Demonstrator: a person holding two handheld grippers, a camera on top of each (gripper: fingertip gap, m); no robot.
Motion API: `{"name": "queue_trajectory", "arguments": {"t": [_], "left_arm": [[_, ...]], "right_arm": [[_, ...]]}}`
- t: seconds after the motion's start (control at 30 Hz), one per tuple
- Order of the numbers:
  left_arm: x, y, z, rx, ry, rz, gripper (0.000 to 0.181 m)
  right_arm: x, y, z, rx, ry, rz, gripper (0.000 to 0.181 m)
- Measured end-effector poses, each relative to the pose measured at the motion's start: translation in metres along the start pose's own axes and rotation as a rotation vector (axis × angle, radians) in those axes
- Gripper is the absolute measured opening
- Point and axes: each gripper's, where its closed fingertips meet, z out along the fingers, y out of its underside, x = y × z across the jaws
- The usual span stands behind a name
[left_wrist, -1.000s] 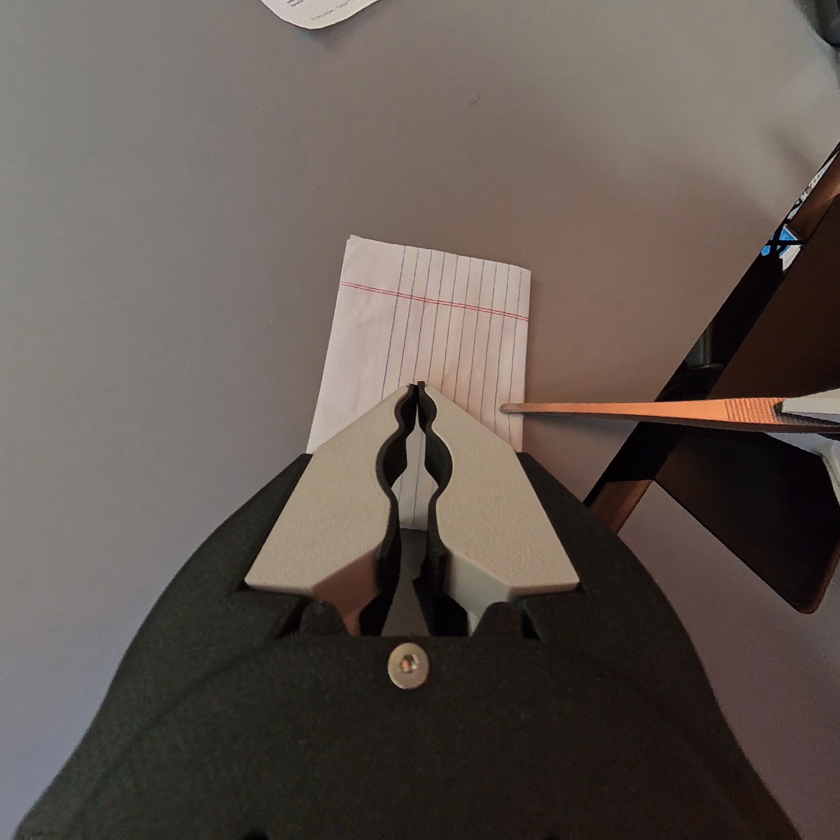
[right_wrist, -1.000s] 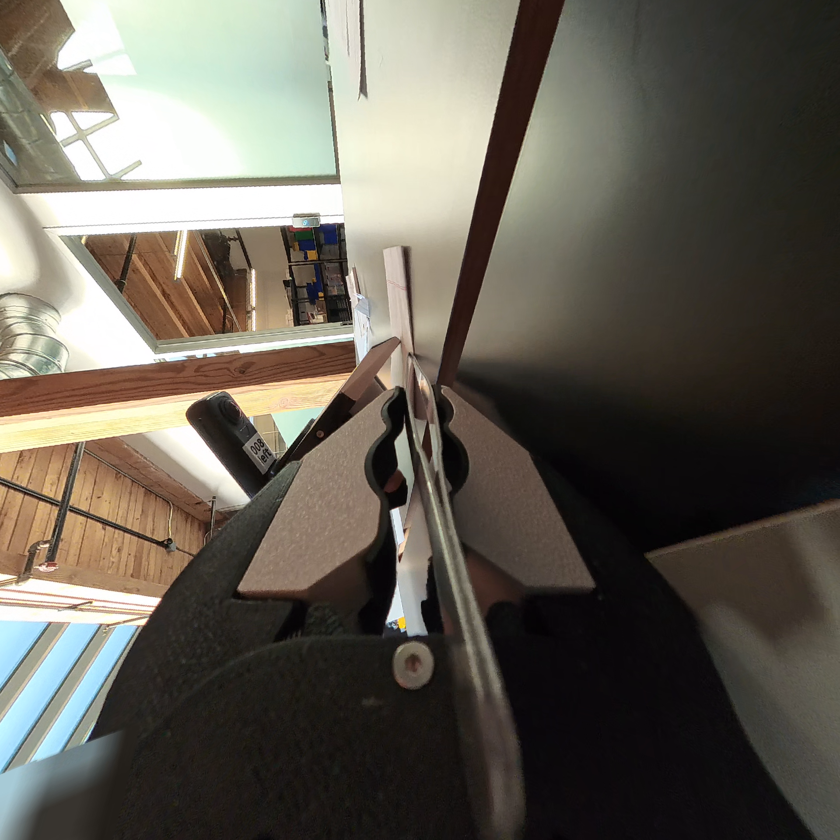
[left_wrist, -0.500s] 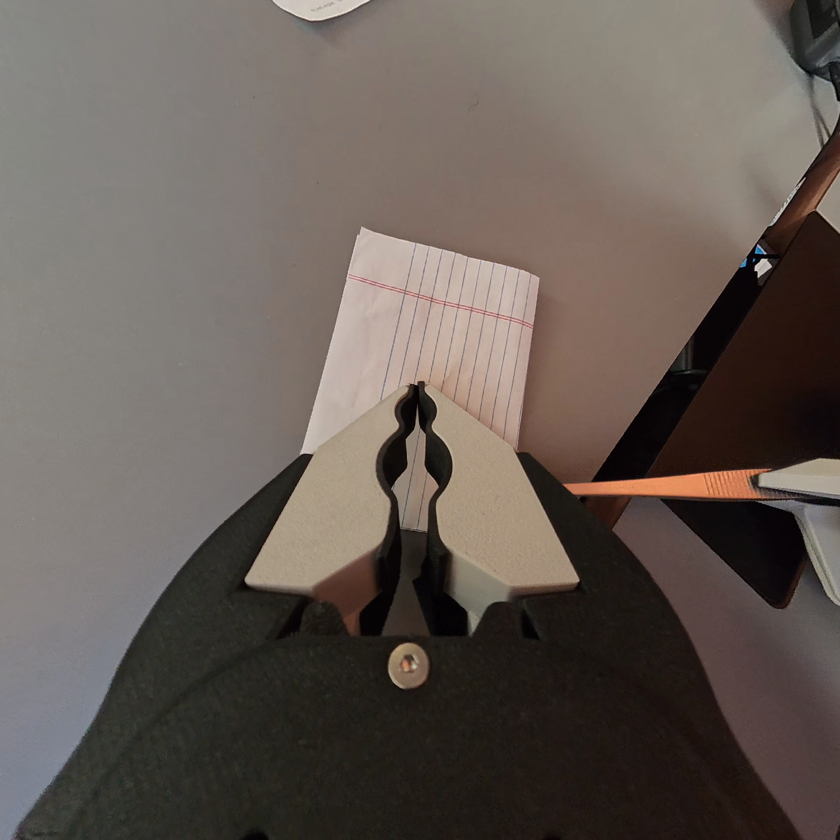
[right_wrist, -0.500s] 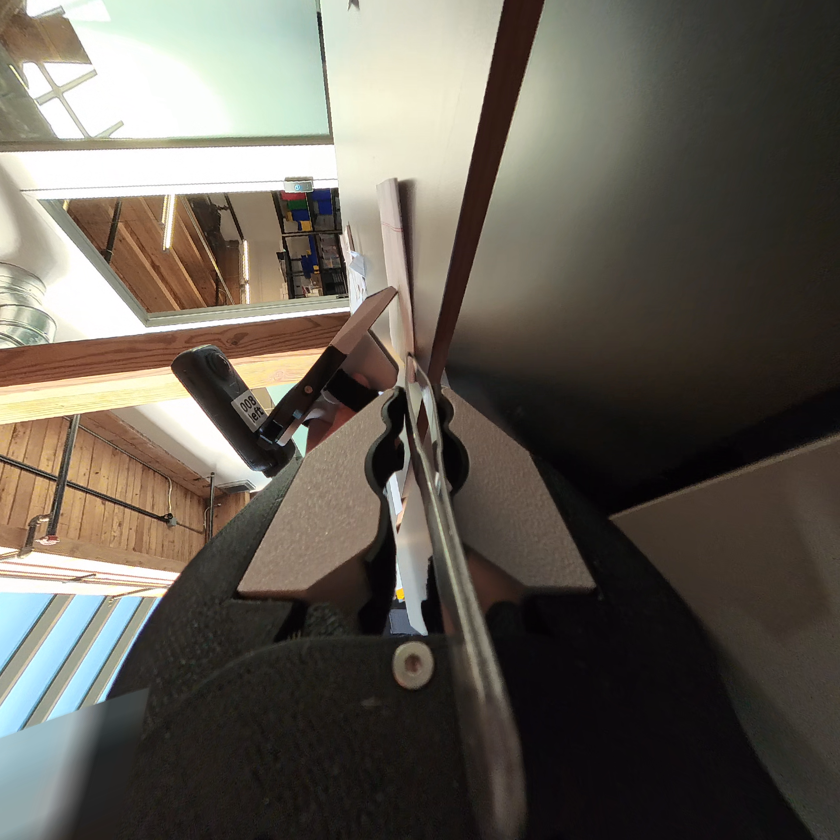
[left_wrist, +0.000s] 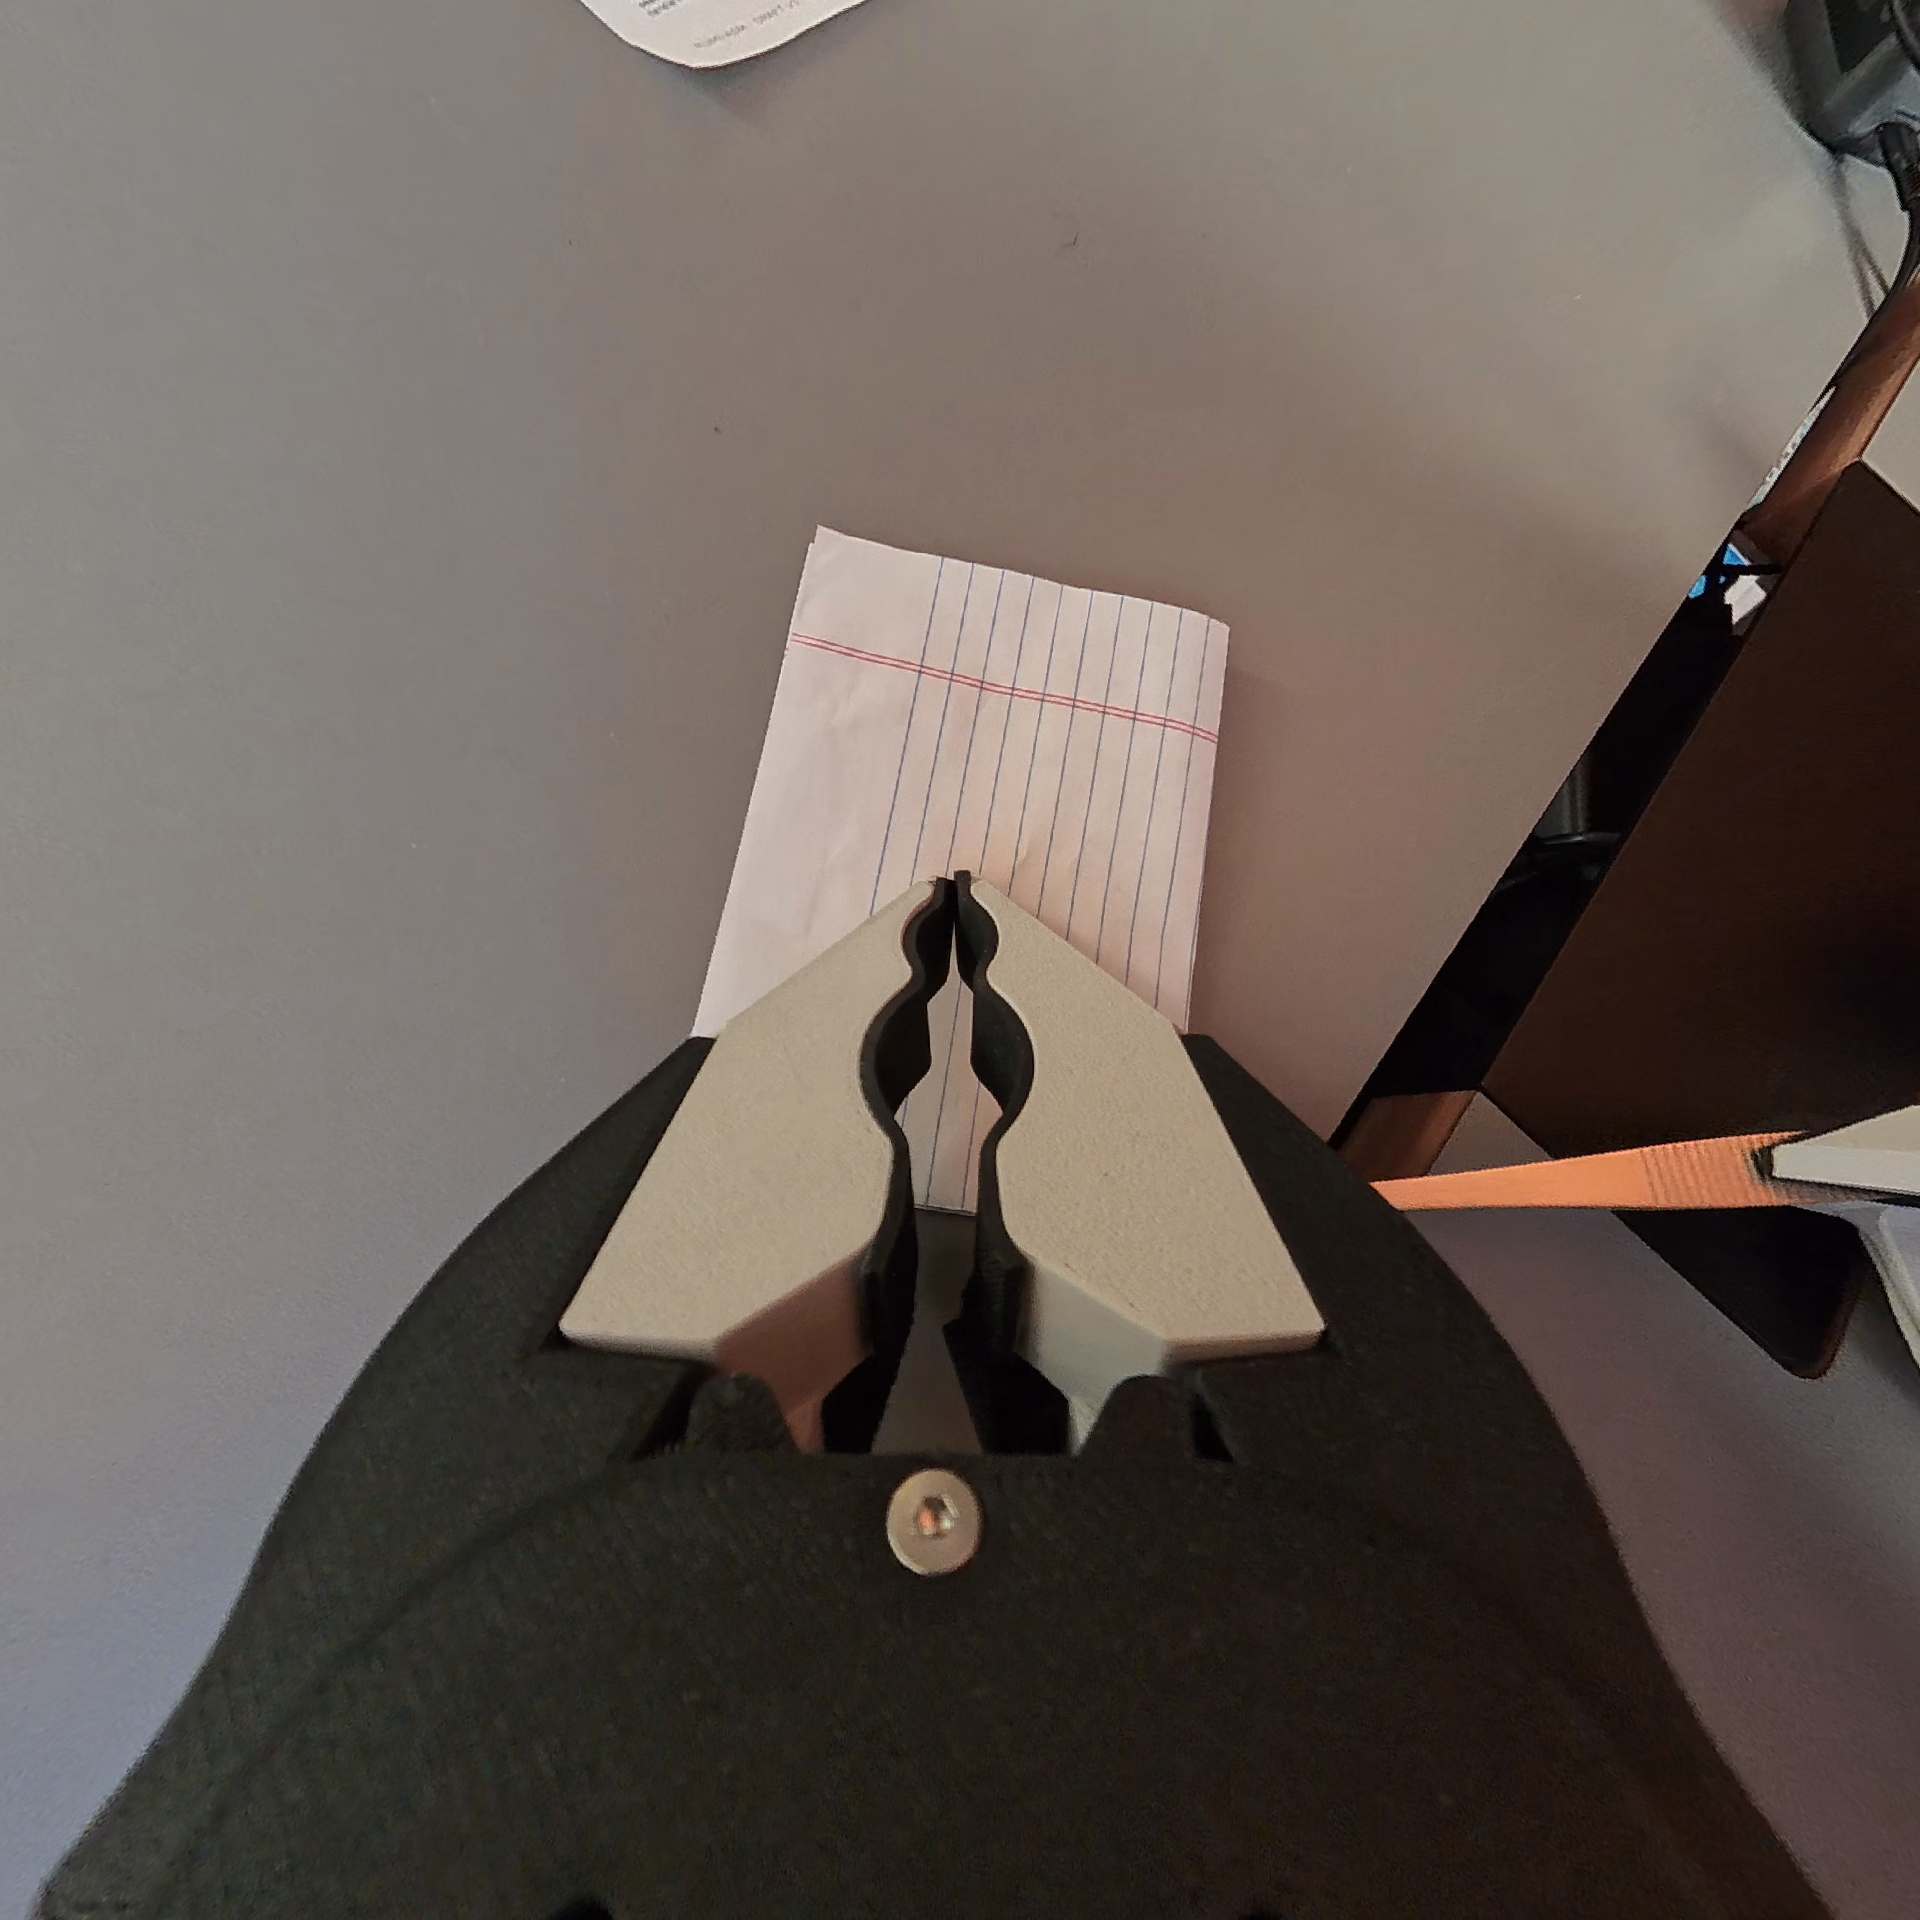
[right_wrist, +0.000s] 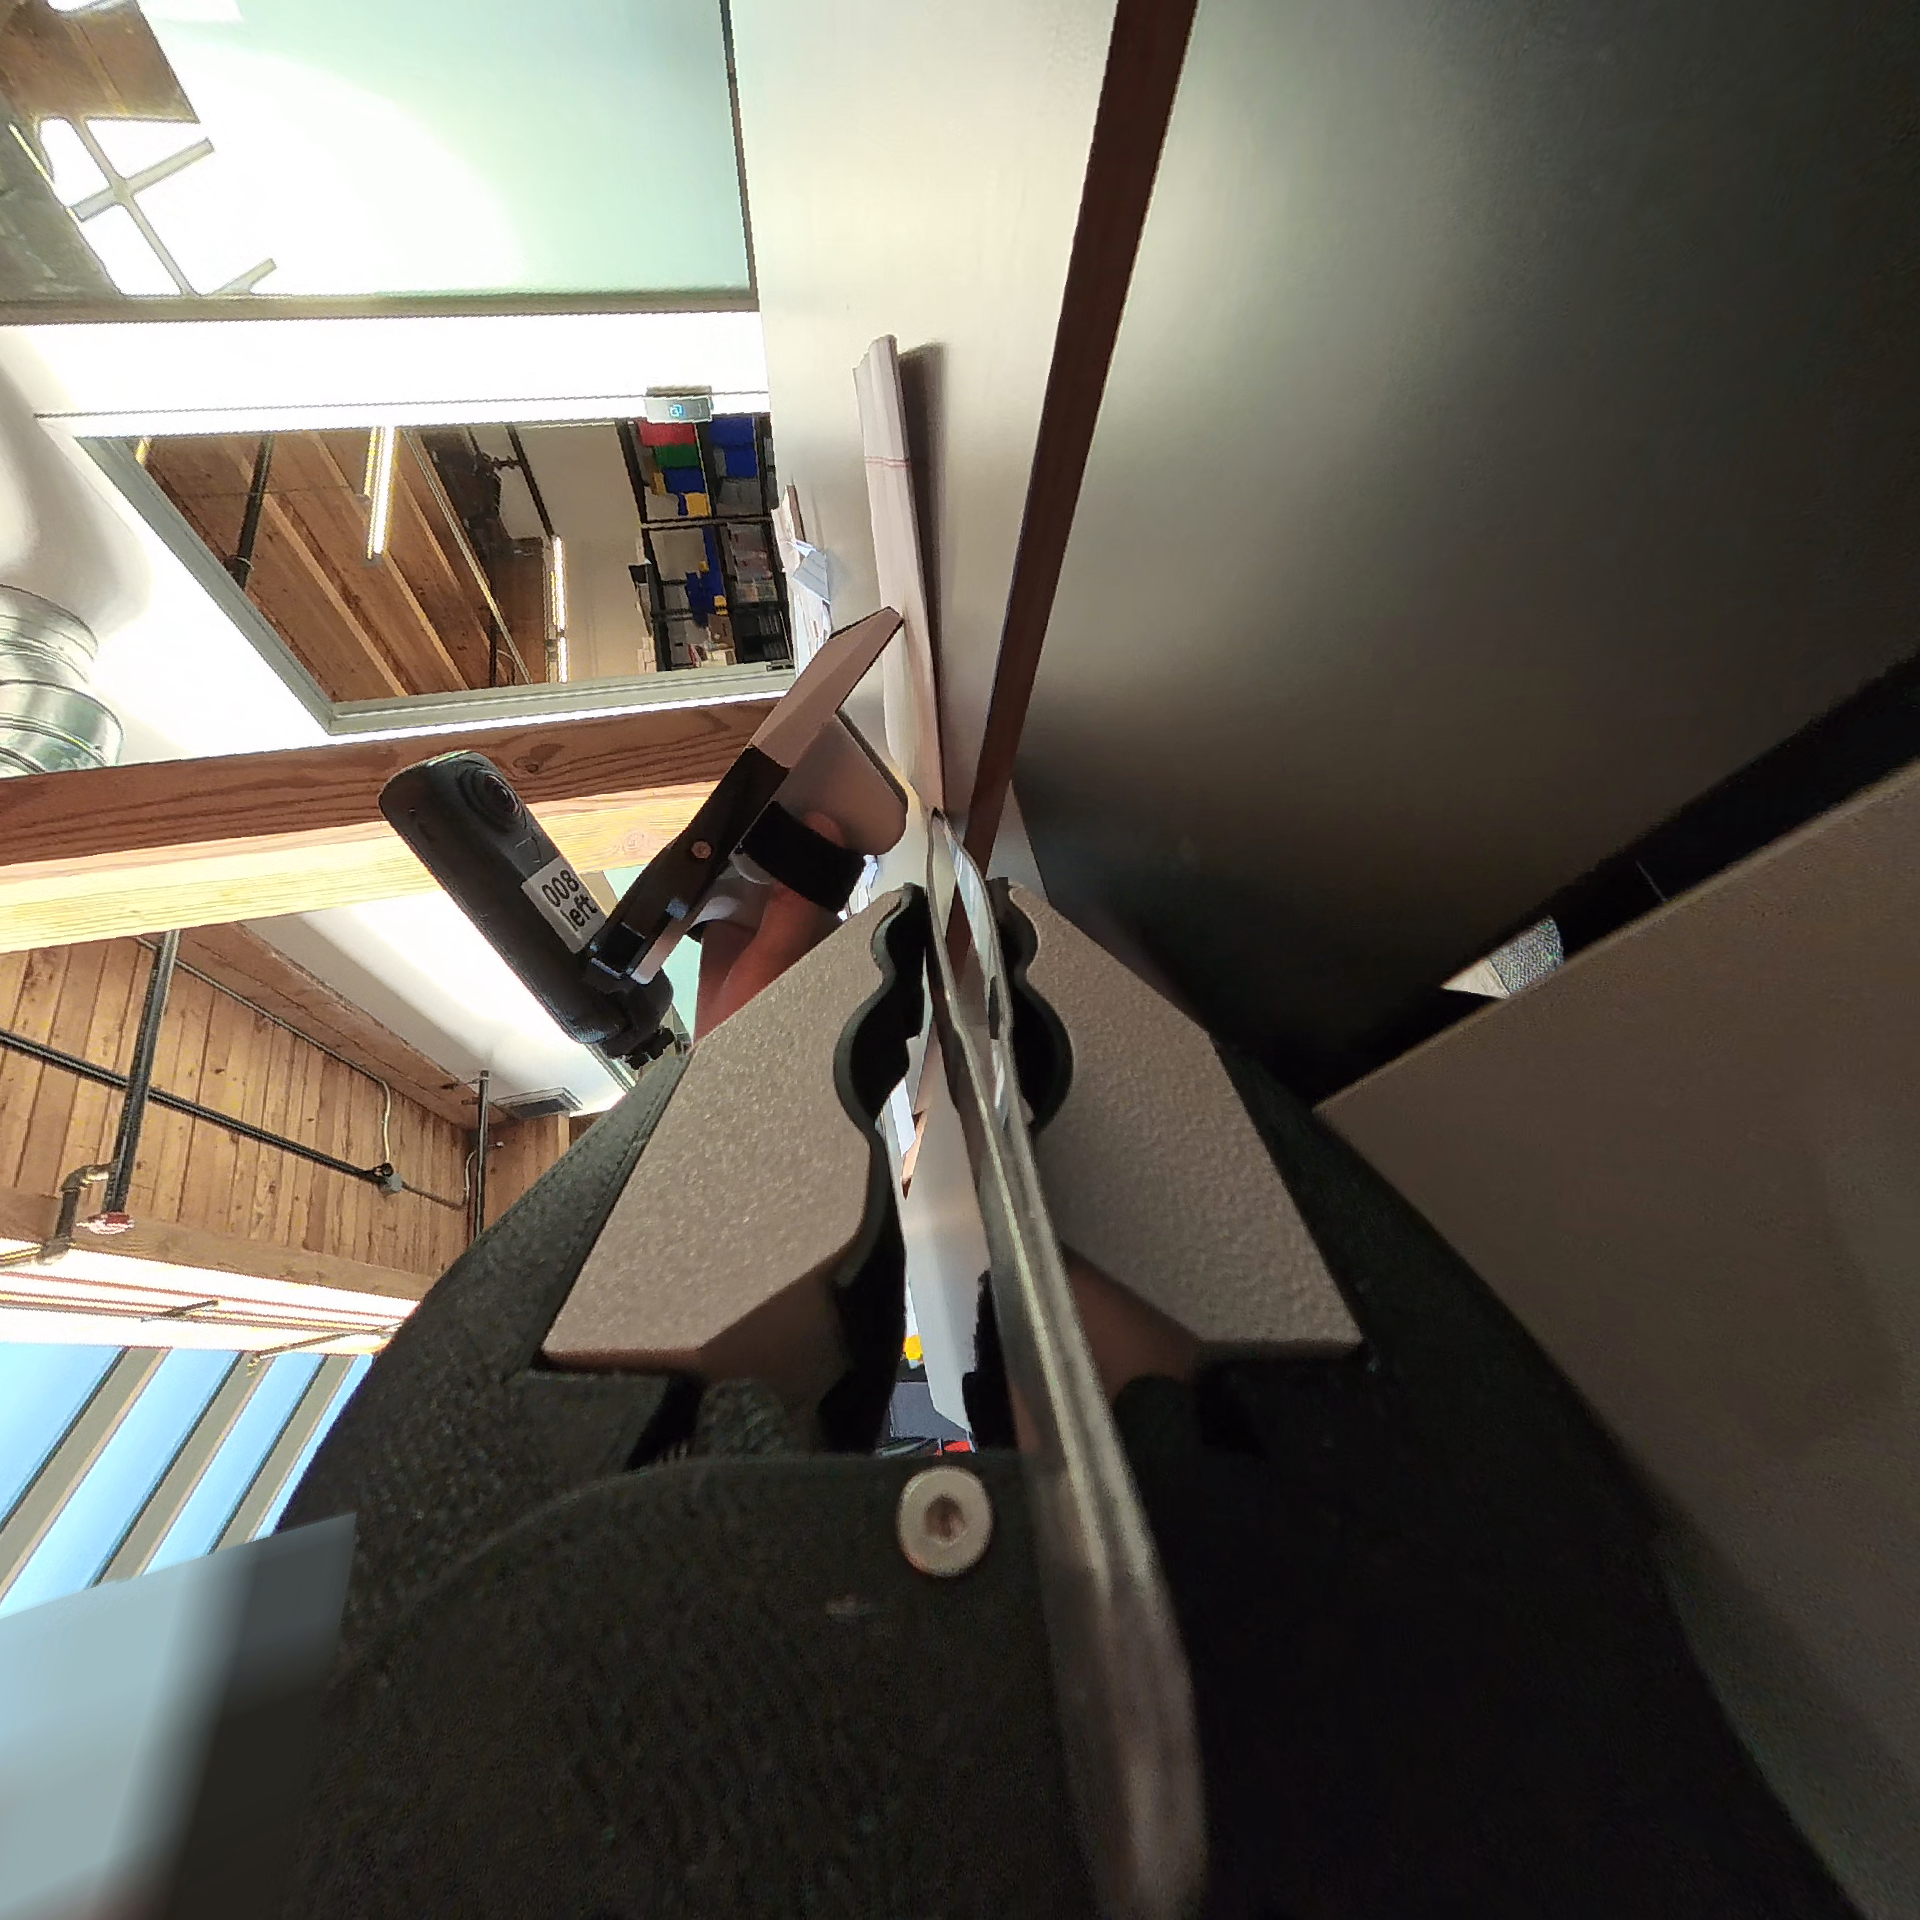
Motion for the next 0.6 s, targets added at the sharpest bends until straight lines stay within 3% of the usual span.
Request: {"name": "queue_trajectory", "arguments": {"t": [0.6], "left_arm": [[0.0, 0.0, 0.0, 0.025, 0.004, 0.067, 0.0]], "right_arm": [[-0.004, -0.042, 0.003, 0.064, 0.017, -0.024, 0.01]]}}
